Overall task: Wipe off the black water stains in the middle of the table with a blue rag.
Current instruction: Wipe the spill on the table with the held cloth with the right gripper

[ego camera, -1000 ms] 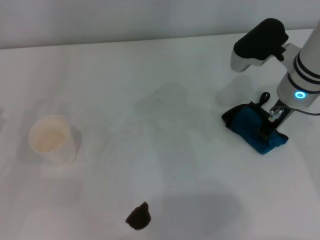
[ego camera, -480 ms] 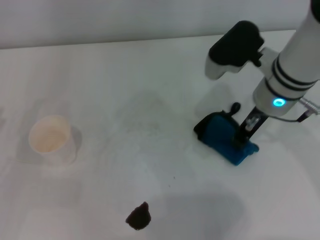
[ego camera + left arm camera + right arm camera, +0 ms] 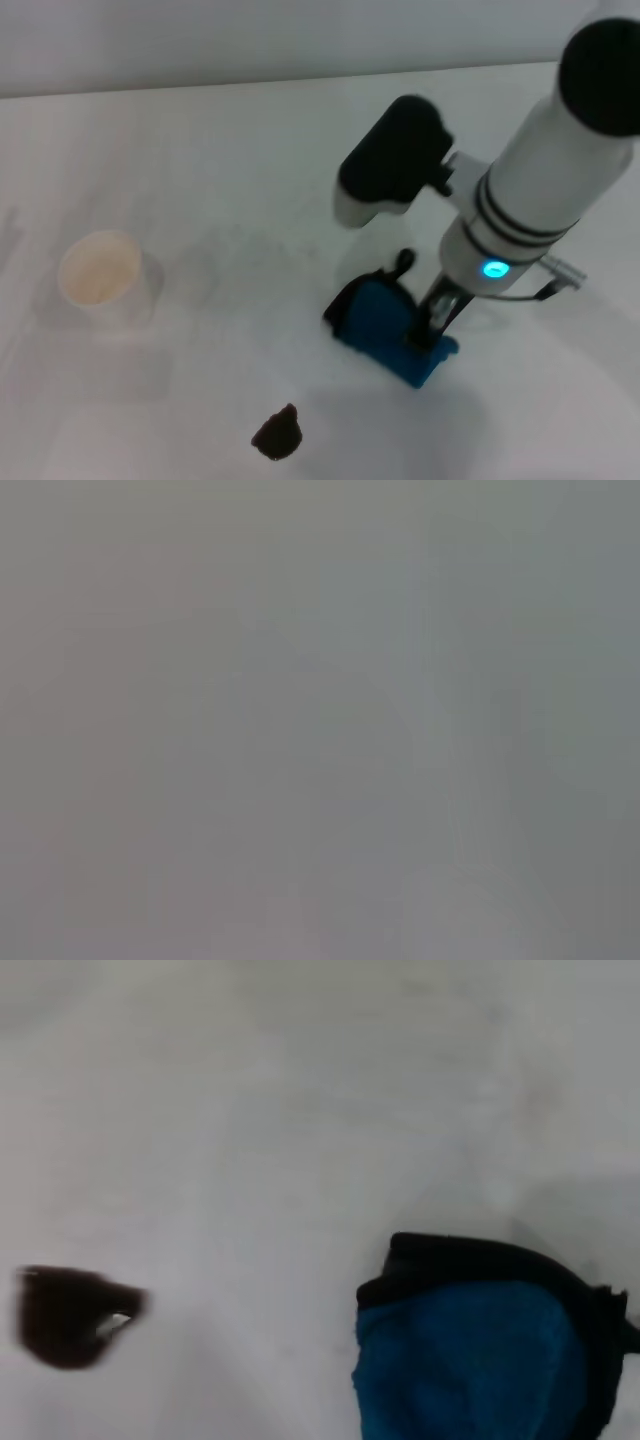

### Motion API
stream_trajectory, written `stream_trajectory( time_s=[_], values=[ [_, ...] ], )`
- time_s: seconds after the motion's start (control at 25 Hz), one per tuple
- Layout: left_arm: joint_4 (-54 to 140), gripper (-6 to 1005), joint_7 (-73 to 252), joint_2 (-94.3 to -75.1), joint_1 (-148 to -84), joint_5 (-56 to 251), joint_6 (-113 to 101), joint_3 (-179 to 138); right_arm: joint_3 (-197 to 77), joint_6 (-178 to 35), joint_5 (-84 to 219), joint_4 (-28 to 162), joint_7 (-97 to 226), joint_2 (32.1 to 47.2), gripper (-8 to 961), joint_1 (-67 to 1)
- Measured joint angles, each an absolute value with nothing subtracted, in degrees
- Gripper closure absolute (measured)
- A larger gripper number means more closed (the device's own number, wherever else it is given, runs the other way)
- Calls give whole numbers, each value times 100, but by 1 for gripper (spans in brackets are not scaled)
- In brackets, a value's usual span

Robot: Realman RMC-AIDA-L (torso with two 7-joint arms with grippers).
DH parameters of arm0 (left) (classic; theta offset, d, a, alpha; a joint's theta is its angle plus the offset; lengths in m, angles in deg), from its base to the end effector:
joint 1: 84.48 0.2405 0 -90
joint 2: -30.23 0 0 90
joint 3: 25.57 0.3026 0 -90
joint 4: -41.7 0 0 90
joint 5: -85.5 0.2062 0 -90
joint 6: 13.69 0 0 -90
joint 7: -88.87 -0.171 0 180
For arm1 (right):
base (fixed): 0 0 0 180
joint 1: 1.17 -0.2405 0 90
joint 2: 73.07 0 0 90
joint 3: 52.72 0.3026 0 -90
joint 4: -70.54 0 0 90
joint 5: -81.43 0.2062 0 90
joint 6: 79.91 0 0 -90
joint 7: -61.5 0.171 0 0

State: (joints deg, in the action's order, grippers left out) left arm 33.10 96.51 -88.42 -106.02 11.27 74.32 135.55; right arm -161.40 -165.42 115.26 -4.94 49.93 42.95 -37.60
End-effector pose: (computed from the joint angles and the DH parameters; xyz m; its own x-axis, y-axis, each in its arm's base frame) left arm -0.3828 0.3233 0.0264 0.8447 -0.2522 0.4721 0.4583 -0.1150 -0.8813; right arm 0.2244 0.3363 -0.1083 0.6320 -0.6492 0.4232 -0.4869 -0.7575 -0.4349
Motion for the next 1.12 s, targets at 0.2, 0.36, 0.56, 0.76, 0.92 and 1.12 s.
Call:
stream_trajectory(
  time_s=[0.2,0.36,0.56,0.76,0.92,1.12],
  values=[
    [3309,123,9651,-8849,-10698,1142,7310,13567,-16736,-16489,11666,-986,5511,4309,848,-3736],
    [3316,123,9651,-8851,-10764,1151,7203,13573,-17147,-16373,11823,-1173,5835,4311,849,-3779],
    [3318,122,9651,-8848,-10849,1159,7147,13580,-17708,-16054,12236,-1238,6085,4312,849,-3913],
    [3293,122,9651,-8842,-10919,1164,7146,13581,-18189,-15715,12594,-1295,6290,4311,849,-4044],
    [3266,122,9651,-8836,-10965,1167,7146,13615,-18464,-15528,12840,-1401,6328,4312,848,-4074],
    [3256,122,9646,-8829,-10986,1168,7138,13713,-18668,-15259,12884,-1250,6344,4311,848,-4093]
  ],
)
